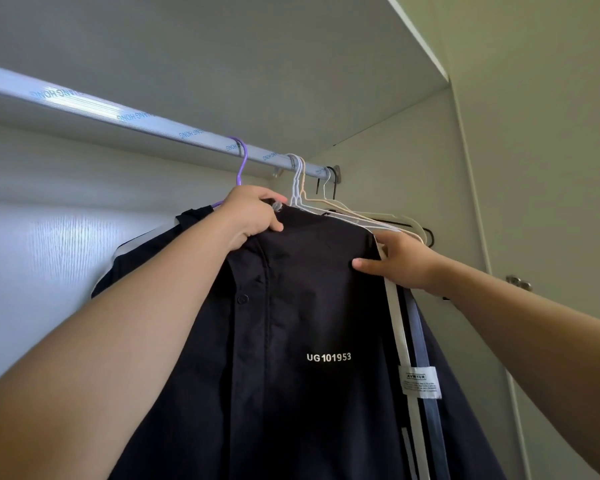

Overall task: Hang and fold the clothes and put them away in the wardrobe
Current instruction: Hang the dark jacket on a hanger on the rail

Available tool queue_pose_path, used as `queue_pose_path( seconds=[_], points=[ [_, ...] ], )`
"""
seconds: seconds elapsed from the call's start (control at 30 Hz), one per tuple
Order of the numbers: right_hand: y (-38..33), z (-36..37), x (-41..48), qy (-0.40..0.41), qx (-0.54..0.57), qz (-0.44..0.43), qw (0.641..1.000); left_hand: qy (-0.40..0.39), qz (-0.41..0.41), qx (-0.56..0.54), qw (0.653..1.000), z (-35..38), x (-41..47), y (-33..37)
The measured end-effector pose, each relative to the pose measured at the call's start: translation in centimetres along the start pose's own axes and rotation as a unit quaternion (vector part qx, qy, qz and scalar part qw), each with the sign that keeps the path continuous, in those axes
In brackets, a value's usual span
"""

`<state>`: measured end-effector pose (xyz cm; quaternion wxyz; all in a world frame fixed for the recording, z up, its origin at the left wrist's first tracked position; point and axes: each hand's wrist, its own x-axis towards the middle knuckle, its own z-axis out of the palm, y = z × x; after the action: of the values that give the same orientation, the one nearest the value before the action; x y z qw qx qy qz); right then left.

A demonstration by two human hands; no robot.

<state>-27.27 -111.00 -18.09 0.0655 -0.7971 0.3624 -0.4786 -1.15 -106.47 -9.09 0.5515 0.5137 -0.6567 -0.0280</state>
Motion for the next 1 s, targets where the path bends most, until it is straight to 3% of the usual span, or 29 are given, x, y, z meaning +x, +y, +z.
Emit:
queue_pose_path(
  seconds=[0.1, 0.27, 0.43, 0.53, 0.63, 0.73, 0.83, 1.0],
  points=[
    [0.0, -0.3, 0.0, -0.032, 0.032, 0.042, 0.998, -0.012, -0.001, -0.008, 1.000, -0.2, -0.2, -0.7],
    [-0.7, -0.4, 0.2, -0.078, -0.037, 0.088, 0.992, -0.010, 0.007, 0.006, 1.000, -0.4, -0.5, -1.2],
    [-0.8, -0.4, 0.3, 0.037, -0.068, 0.088, 0.993, -0.010, 0.014, 0.024, 1.000, -0.3, -0.7, -1.2],
    [-0.3, -0.3, 0.3, 0.059, -0.066, 0.100, 0.991, -0.006, 0.021, 0.026, 0.999, -0.1, -0.6, -1.2],
    [-0.1, -0.5, -0.3, -0.027, -0.130, 0.132, 0.982, 0.000, 0.029, 0.042, 0.999, 0.2, -0.5, -1.3],
    [-0.1, -0.8, -1.3, -0.140, -0.258, 0.174, 0.940, -0.003, 0.032, 0.063, 0.997, 0.3, -0.3, -1.4],
    [-0.2, -1.0, -2.2, -0.154, -0.338, 0.206, 0.905, -0.002, 0.039, 0.075, 0.996, 0.3, 0.0, -1.6],
    [-1.1, -0.6, -2.1, -0.169, -0.350, 0.229, 0.893, 0.028, 0.058, 0.104, 0.992, 0.5, 0.1, -2.0]
  ],
)
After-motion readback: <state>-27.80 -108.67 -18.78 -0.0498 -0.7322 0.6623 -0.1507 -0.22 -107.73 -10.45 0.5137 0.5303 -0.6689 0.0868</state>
